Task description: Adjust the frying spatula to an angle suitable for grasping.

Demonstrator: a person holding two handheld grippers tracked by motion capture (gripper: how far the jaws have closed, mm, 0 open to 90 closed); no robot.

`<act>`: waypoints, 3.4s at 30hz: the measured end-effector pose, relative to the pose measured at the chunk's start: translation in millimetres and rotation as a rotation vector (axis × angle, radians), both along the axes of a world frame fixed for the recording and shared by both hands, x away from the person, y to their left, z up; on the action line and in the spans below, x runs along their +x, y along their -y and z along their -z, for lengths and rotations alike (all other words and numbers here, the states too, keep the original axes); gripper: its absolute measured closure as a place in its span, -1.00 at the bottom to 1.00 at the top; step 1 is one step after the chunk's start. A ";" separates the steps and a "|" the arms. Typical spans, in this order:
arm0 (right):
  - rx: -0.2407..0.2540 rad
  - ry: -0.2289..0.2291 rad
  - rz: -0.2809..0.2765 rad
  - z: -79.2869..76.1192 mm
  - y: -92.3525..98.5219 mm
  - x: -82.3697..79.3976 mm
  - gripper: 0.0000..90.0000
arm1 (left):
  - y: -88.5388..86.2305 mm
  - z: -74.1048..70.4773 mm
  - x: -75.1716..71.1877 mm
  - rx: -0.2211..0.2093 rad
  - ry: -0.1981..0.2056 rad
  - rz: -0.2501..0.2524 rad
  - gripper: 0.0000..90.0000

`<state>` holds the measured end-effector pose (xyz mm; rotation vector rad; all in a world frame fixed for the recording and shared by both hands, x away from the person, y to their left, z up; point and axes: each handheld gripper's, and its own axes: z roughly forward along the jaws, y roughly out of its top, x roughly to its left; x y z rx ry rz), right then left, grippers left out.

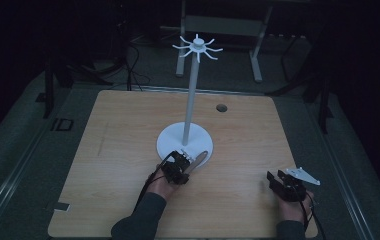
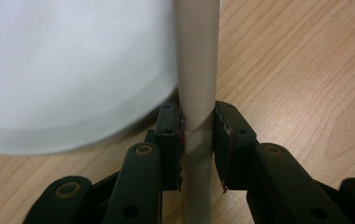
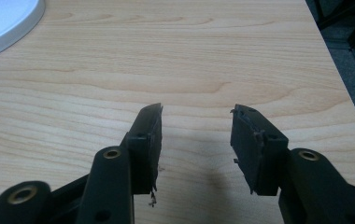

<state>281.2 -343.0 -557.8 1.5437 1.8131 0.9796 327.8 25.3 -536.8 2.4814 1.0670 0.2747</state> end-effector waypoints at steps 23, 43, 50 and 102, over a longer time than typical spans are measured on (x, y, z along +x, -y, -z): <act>-0.002 0.002 0.003 0.2 0.2 0.1 0.17 | -1.6 -1.9 -0.4 -0.033 0.044 -0.044 0.66; -0.010 0.005 0.006 0.6 -1.0 0.3 0.15 | -3.1 -33.8 -13.5 -0.148 0.173 -0.108 0.65; -0.015 0.004 0.004 0.7 -1.5 0.5 0.14 | -3.6 -42.8 -16.1 -0.169 0.202 -0.120 0.65; -0.029 0.009 0.018 1.3 -0.9 0.6 0.13 | -19.1 -88.3 -39.0 -0.317 0.458 -0.258 0.65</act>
